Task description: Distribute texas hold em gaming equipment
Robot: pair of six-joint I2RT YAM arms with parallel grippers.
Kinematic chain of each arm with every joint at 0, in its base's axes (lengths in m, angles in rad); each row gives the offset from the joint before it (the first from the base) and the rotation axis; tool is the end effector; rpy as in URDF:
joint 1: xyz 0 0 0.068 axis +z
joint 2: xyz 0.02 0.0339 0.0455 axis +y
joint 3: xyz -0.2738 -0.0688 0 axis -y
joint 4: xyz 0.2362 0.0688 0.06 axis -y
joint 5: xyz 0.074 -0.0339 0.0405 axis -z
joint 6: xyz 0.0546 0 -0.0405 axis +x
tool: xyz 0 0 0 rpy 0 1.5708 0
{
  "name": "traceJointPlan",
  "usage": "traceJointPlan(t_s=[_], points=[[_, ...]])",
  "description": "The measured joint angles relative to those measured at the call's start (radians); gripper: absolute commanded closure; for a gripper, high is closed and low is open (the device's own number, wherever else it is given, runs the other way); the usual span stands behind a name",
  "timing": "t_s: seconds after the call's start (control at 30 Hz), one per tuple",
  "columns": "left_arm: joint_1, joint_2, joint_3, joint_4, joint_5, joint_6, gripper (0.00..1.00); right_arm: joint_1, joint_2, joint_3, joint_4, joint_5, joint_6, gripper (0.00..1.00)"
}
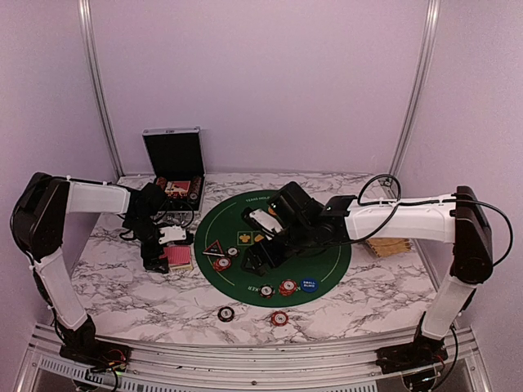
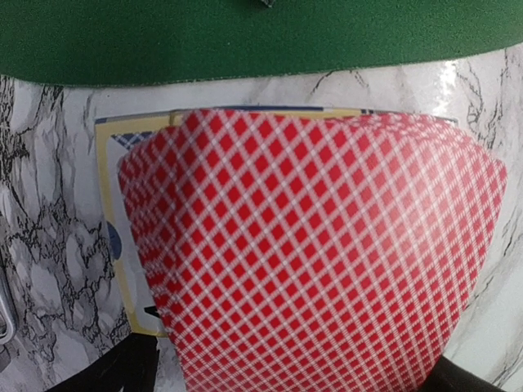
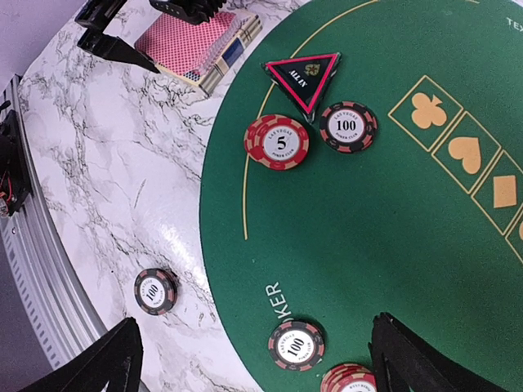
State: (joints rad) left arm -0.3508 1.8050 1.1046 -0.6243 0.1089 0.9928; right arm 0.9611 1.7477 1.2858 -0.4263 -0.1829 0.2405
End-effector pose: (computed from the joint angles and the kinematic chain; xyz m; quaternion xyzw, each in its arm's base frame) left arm 0.3117 -0.1204 0.1491 0.6220 0.7715 -0.0126 0.1333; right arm 0.2134 0.3229 0.2324 -0.3594 0.8674 0.2594 0.2263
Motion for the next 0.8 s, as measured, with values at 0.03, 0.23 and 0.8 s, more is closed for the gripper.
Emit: traceJointPlan(t_s=[0.03,0.23,0.8], points=[[0.000,0.000,0.000,0.000,-0.001,0.000,0.06,0.000,0.000,0.000,0.000,0.000,0.000,0.05],[-0.006,0.002,0.000,-0.005,0.002,0.003,0.16,0.000,0.000,0.000,0.000,-0.008,0.000,0.06],[-0.011,0.003,0.000,-0.006,0.003,0.005,0.64,0.000,0.000,-0.002,0.000,-0.011,0.001,0.08]])
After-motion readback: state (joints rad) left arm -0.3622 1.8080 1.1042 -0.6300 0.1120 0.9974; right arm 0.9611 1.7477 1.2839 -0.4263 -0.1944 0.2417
